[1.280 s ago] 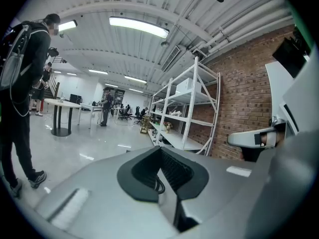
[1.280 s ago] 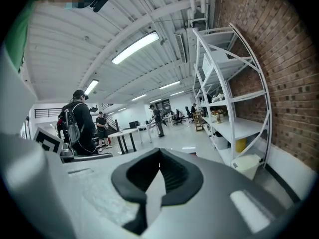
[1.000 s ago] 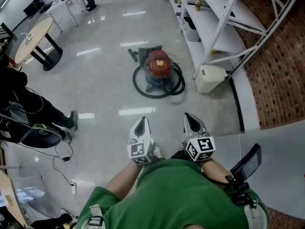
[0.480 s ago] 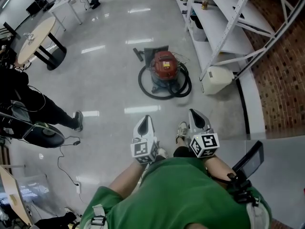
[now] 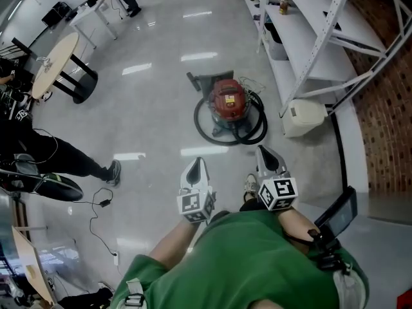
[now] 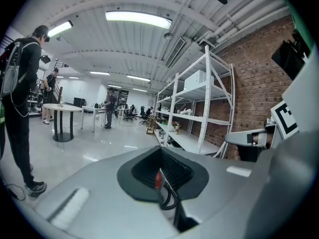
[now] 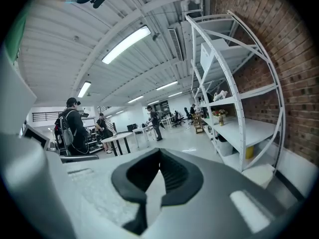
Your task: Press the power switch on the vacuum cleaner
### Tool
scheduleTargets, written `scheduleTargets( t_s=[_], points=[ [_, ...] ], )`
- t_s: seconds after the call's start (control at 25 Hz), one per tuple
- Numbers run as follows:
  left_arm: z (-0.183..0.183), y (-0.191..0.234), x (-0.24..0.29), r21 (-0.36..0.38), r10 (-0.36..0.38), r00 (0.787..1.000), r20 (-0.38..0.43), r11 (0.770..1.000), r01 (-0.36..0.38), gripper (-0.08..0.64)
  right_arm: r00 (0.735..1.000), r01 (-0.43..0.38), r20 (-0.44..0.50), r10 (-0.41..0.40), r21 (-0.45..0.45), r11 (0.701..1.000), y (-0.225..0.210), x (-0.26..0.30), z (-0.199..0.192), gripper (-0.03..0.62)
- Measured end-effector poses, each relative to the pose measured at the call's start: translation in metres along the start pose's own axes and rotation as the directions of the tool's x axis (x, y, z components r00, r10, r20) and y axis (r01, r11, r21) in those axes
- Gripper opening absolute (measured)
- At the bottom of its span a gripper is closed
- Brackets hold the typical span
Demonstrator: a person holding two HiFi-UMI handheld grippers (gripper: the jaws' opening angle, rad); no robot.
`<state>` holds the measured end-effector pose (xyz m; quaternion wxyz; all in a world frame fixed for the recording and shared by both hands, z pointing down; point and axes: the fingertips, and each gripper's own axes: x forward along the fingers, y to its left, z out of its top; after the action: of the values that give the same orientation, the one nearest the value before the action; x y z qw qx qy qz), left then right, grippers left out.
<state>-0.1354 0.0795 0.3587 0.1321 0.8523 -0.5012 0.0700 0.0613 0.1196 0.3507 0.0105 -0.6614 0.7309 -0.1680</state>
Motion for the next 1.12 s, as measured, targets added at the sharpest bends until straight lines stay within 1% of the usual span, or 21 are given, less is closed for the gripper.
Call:
scheduleTargets(
  t_s=[0.24, 0.36, 0.48, 0.68, 1.0, 1.12],
  points=[
    [0.011, -0.018, 0.061, 0.015, 0.005, 1.000, -0.020, 1.000, -0.005, 0.008, 1.000, 0.008, -0.013, -0.008, 0.033, 0.999, -0.054, 0.042, 0.011, 0.003],
    [0.006, -0.030, 0.094, 0.030, 0.013, 0.999, -0.043, 0.999, -0.012, 0.008, 1.000, 0.005, -0.022, -0.004, 0.047, 0.999, -0.086, 0.060, 0.010, 0.003],
    [-0.003, -0.040, 0.120, 0.060, 0.025, 0.997, -0.067, 0.998, -0.021, 0.008, 1.000, 0.006, -0.030, -0.004, 0.059, 0.998, -0.114, 0.073, 0.009, 0.003],
    [-0.004, -0.043, 0.143, 0.092, 0.049, 0.996, -0.079, 0.995, -0.042, 0.008, 0.999, -0.015, -0.037, 0.017, 0.051, 0.999, -0.130, 0.089, 0.014, 0.003],
    [-0.009, -0.039, 0.179, 0.093, 0.064, 0.992, -0.105, 0.994, -0.054, 0.008, 0.997, -0.042, -0.067, 0.044, 0.038, 0.998, -0.143, 0.122, 0.015, 0.003],
    [-0.015, -0.028, 0.196, 0.076, 0.071, 0.991, -0.115, 0.995, -0.063, 0.008, 0.996, -0.051, -0.077, 0.054, 0.034, 0.998, -0.143, 0.139, 0.013, 0.003]
  ],
)
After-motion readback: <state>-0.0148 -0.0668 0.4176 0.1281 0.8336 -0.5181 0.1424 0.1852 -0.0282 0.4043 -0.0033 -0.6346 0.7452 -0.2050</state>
